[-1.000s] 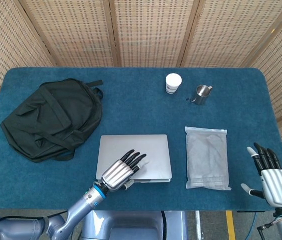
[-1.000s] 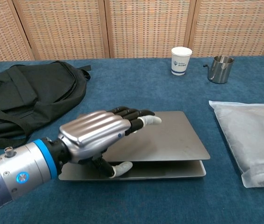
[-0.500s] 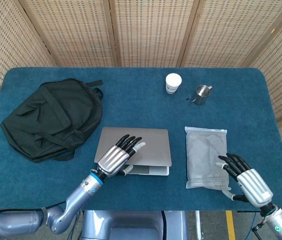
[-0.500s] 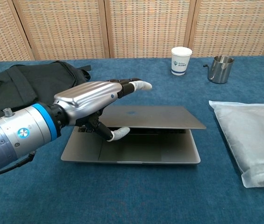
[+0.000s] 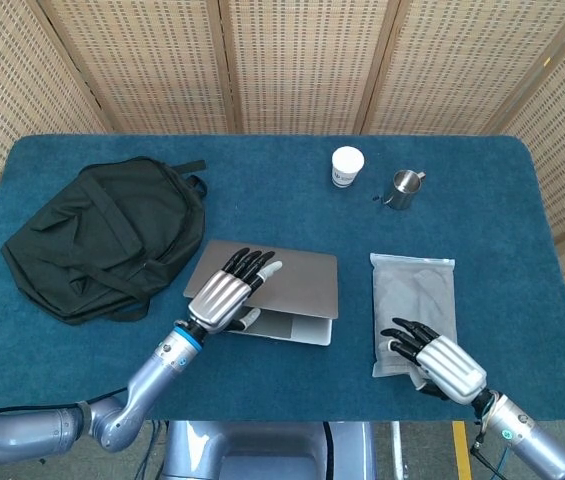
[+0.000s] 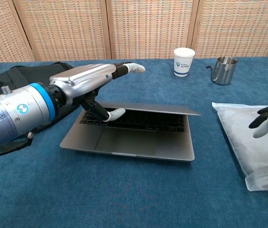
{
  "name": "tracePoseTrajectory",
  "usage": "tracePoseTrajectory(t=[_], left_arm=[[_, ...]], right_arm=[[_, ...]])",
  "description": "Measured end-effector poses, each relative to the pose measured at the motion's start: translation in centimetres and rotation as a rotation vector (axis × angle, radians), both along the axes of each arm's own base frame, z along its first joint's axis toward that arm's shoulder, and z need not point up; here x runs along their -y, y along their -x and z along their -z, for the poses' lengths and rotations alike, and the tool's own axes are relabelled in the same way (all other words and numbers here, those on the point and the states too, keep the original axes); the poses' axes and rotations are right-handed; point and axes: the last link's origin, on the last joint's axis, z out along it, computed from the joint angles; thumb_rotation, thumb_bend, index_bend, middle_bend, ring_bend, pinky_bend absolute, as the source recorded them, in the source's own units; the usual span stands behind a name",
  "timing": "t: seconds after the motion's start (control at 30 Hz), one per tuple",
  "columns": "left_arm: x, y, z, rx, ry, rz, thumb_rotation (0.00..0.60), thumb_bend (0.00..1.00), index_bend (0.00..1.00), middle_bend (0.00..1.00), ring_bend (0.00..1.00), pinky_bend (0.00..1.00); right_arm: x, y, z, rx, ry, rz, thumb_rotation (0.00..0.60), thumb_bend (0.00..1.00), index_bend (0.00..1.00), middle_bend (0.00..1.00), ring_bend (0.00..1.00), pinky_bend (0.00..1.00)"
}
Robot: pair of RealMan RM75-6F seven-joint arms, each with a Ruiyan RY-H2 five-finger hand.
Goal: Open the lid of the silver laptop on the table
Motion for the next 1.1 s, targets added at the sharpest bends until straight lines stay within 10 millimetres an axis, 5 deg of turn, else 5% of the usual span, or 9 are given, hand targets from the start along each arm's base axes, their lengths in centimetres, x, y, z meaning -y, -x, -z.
tracePoseTrajectory(t=[0.43,1.1], left_arm=[[-0.8,0.4,-1.2,0.007,-0.018,-0.005,0.6,0.52,0.0,0.0,0.0,0.0],[-2.2,2.7,-1.9,0.013,-0.025,-0.053,0.6,0.52,0.0,0.0,0.0,0.0]], right_arm=[[2.6,-4.7,3.7,-0.041,-0.116,0.041,0.6,1.0,0.23,0.18,0.06,0.15],[3.7,-10.2,8.5,-0.052,-0.166,0.051,0.6,1.0,0.23,0.16,0.06,0.15]])
